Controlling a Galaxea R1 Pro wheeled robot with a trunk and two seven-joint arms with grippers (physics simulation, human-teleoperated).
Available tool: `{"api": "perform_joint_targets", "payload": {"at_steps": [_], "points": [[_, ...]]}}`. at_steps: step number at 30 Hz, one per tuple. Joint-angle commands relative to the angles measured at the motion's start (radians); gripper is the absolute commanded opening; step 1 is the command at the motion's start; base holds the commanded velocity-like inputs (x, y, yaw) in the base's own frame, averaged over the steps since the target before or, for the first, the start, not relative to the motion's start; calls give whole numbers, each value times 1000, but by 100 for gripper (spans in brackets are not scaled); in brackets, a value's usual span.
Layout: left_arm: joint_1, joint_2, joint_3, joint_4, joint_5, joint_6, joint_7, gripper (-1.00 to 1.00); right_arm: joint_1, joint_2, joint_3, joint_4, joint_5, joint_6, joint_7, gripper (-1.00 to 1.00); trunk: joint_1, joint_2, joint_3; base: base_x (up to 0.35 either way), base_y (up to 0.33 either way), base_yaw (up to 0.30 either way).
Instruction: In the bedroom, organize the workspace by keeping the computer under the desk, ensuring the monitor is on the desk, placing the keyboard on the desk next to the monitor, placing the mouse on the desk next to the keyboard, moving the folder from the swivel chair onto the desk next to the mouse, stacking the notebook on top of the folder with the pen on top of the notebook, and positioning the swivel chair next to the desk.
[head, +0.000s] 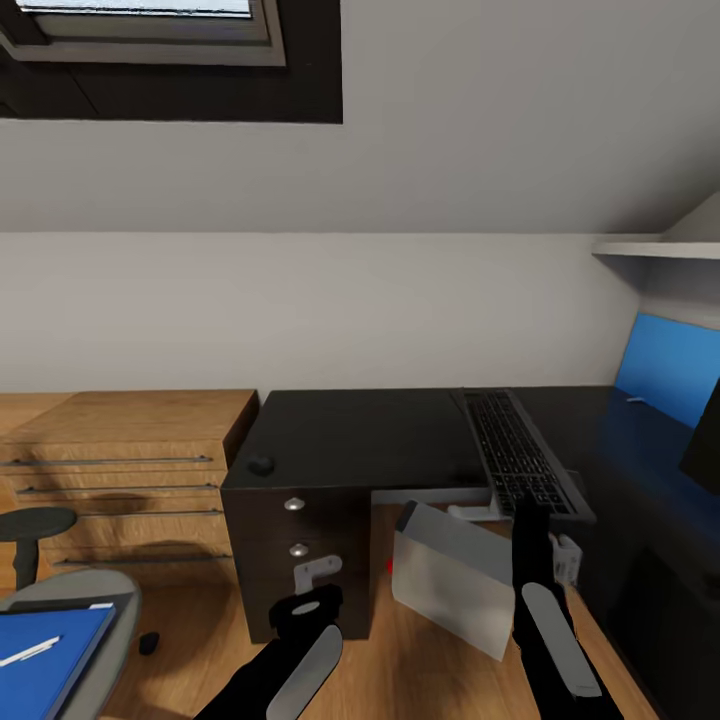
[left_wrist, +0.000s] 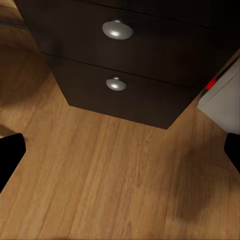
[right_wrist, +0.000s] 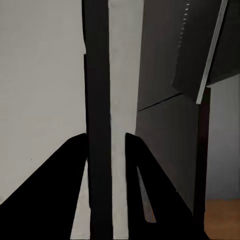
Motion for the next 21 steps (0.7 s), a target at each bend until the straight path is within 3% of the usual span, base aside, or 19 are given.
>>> {"api": "perform_joint_targets", "payload": {"at_steps": [1, 6, 9, 21], "points": [[-1, 1, -2, -1, 3, 5, 7, 100, 7, 1, 4, -16, -23, -3, -3, -100, -4, 7, 2, 0, 0, 0], [-1, 1, -2, -1, 3, 5, 7, 100, 51, -1, 39, -117, -10, -3, -2, -100, -23, 42, 18, 0, 0, 0], [-1, 1, -2, -1, 3, 5, 7, 100, 63, -1, 75, -146, 30, -2, -2, -100, -35, 63, 27, 0, 0, 0], [-1, 1, -2, -1, 3, 5, 7, 100, 65, 4, 91, -148, 44, -6, 2, -100, -73, 133, 58, 0, 0, 0]]}}
